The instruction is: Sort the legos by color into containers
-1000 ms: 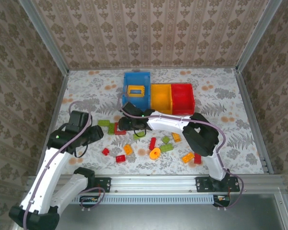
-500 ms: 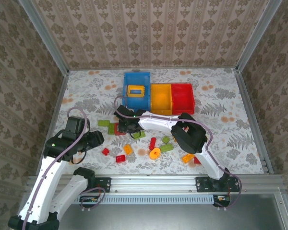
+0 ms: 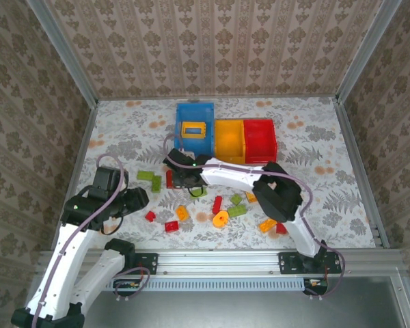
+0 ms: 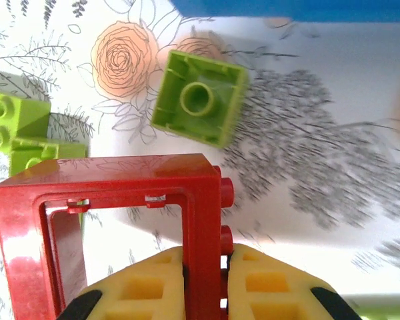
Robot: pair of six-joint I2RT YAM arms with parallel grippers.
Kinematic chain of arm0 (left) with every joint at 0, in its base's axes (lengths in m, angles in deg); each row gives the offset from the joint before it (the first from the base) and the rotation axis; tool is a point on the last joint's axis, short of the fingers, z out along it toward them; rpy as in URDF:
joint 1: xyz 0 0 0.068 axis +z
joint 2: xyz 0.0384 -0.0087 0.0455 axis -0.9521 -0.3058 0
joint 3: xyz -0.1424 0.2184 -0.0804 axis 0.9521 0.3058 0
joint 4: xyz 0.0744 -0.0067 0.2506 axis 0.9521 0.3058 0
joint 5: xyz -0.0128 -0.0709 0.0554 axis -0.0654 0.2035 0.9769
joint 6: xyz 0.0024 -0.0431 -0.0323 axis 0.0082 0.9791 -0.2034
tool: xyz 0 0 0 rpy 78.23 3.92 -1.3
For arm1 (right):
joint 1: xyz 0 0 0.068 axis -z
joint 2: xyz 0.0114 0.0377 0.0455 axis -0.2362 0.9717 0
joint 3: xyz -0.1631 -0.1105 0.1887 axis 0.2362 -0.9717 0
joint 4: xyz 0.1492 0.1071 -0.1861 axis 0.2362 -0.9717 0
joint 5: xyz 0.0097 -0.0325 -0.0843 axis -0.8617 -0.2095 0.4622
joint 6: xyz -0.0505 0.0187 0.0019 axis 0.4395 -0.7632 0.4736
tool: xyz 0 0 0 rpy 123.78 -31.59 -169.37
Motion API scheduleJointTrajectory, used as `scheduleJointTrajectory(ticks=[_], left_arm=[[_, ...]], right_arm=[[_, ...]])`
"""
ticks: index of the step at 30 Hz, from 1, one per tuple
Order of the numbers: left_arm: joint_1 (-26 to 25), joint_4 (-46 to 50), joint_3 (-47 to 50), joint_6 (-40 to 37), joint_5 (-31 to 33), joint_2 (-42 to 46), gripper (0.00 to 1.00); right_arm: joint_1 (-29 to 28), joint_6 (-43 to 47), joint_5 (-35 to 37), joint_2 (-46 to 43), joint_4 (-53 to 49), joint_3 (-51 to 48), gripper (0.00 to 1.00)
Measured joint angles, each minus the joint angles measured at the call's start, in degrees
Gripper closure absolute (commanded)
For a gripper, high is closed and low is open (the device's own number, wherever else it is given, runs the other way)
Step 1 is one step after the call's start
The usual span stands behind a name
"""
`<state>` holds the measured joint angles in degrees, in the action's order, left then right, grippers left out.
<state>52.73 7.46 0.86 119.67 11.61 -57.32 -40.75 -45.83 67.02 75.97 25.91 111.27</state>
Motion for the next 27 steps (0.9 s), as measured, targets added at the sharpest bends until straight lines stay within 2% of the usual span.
scheduleJointTrajectory(ticks=[5, 8, 11, 17, 24, 27], left_arm=[[-1.9, -5.5, -0.1, 0.0, -2.6, -3.8, 0.54], [-6.0, -9.6, -1.2, 0.0, -2.9, -7.9, 0.54], [-10.4, -14.4, -3.2, 0.0, -2.7, -12.1, 0.54], [-16.4, -21.6, -6.4, 0.0, -1.2, -18.8, 0.54], [-18.5, -25.0, -7.9, 0.0, 0.5, -23.5, 0.55], [-18.8, -25.2, -8.2, 0.0, 1.2, -24.0, 0.55]], right_arm=[[2.4, 2.6, 3.8, -13.6, -2.3, -7.4, 0.89], [7.7, 4.8, 5.6, -20.5, -2.9, -11.8, 0.89], [13.8, 7.4, 7.1, -22.5, -3.7, -13.4, 0.89], [21.9, 13.3, 8.3, -18.0, -5.3, -11.4, 0.89], [24.9, 19.3, 8.2, -4.3, -7.8, 1.4, 0.87], [25.6, 20.7, 8.1, 0.5, -9.0, 6.9, 0.82]])
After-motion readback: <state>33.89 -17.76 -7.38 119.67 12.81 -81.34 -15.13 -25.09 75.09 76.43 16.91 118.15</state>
